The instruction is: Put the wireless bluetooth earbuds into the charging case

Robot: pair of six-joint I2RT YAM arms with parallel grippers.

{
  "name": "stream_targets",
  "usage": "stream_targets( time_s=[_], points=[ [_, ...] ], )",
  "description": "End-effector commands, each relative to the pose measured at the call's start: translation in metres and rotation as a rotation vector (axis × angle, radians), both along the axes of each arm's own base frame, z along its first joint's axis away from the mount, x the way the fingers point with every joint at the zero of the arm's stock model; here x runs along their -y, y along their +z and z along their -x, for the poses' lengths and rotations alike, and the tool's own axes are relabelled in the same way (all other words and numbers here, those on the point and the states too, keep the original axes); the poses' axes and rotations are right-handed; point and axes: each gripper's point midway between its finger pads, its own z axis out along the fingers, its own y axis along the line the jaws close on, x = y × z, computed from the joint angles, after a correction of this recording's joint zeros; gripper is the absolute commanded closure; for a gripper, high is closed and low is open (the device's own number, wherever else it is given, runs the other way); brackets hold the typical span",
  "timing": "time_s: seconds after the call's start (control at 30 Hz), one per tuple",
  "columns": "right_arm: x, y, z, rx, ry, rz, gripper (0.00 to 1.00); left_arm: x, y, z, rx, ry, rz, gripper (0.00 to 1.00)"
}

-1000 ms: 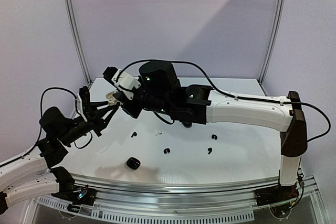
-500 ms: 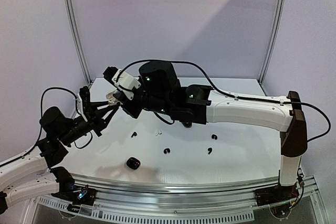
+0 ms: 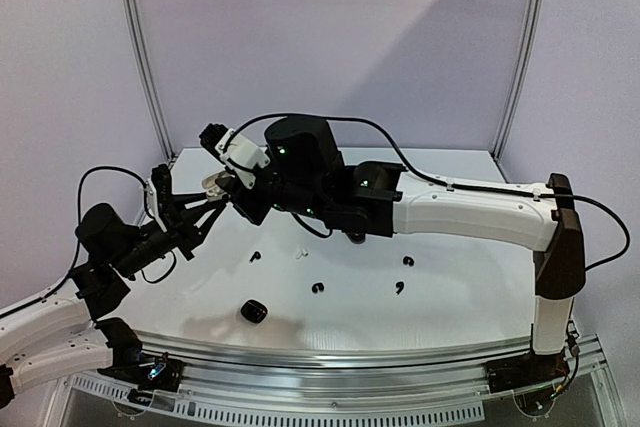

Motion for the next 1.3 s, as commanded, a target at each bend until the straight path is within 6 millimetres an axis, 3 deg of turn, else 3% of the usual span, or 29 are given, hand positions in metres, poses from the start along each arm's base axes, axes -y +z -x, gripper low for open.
stream_targets(
  time_s=[0.0,0.43,0.63,0.7,0.77,0.87,1.0,1.13,1.27],
  points=[
    [-0.002,-0.019,0.006,-0.028,0.019,0.049,0.68,0.001,0.034,0.008,0.085,-0.017,0.056,1.0],
    [0.008,0.047,0.018,-0.039,0.06,-0.134,0.6,-0.007,0.027,-0.003,0.017,0.049,0.068,1.0],
    [0.031,0.098,0.021,-0.031,0.035,-0.285,0.57,-0.015,0.019,-0.01,-0.046,0.097,0.082,1.0],
    [0.043,0.115,0.015,-0.036,-0.019,-0.336,0.54,-0.018,0.016,-0.013,-0.065,0.118,0.086,1.0],
    [0.062,0.119,-0.008,-0.097,-0.153,-0.375,0.48,-0.022,0.013,-0.016,-0.079,0.145,0.085,1.0],
    [0.1,0.088,-0.055,-0.26,-0.464,-0.382,0.45,-0.03,0.008,-0.021,-0.094,0.193,0.082,1.0],
    [0.133,0.021,-0.083,-0.475,-0.733,-0.337,0.44,-0.04,0.002,-0.026,-0.113,0.249,0.069,1.0],
    [0.141,-0.044,-0.091,-0.647,-0.868,-0.269,0.45,-0.049,-0.005,-0.03,-0.131,0.291,0.058,1.0],
    [0.118,-0.116,-0.094,-0.715,-0.903,-0.1,0.45,-0.054,-0.011,-0.032,-0.138,0.308,0.053,1.0]
  ],
)
